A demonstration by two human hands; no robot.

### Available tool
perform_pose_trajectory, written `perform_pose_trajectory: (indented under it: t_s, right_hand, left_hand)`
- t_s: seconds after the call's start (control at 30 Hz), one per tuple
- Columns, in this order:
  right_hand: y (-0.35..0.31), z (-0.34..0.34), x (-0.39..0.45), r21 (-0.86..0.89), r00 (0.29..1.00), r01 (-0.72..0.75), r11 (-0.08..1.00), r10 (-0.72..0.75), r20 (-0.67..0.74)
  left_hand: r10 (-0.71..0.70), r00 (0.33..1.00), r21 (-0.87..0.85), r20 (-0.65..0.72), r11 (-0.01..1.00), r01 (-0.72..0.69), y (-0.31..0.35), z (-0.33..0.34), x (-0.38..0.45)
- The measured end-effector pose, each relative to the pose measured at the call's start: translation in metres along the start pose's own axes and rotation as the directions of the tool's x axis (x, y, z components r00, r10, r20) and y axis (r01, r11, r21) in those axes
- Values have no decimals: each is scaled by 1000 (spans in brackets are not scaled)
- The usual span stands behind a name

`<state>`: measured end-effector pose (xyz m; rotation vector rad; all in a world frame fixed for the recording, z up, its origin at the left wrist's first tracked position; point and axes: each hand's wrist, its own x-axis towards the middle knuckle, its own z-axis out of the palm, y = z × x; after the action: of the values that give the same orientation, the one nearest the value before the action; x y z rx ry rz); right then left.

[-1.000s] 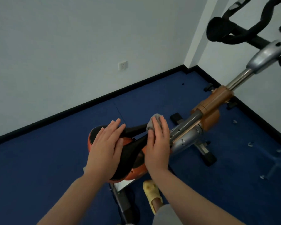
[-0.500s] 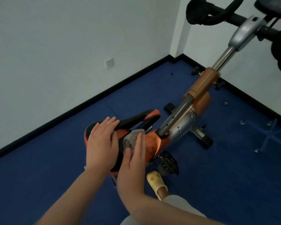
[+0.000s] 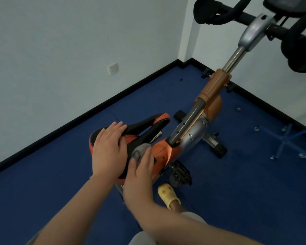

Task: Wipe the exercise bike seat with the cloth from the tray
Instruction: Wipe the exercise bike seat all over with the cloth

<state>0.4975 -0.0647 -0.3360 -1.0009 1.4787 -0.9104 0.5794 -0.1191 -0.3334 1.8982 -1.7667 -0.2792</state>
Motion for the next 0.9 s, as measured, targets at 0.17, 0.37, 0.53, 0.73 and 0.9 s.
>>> perform_pose_trajectory:
  t_s: [0.17, 0.37, 0.53, 0.73, 0.9]
  right_hand:
    - [-4, -6, 36, 69, 991, -102, 992, 107, -78]
    - [-6, -1, 23, 35, 998, -29, 999, 31, -52]
    - [-11, -17, 84, 202, 959, -107, 973, 155, -238]
    - [-20, -30, 93, 173, 978, -9, 985, 45, -202]
    - [-7, -75, 143, -60, 984, 98, 993, -106, -143]
  left_hand:
    - [-5, 1000, 1, 12, 1000, 5, 0, 0, 0]
    - [-42, 999, 41, 28, 998, 41, 5, -3, 6]
    - [-84, 994, 104, 63, 992, 77, 12, -2, 20]
    - [-126, 991, 165, 40, 979, 117, 23, 4, 14]
    - [-134, 990, 167, 33, 978, 127, 23, 2, 14]
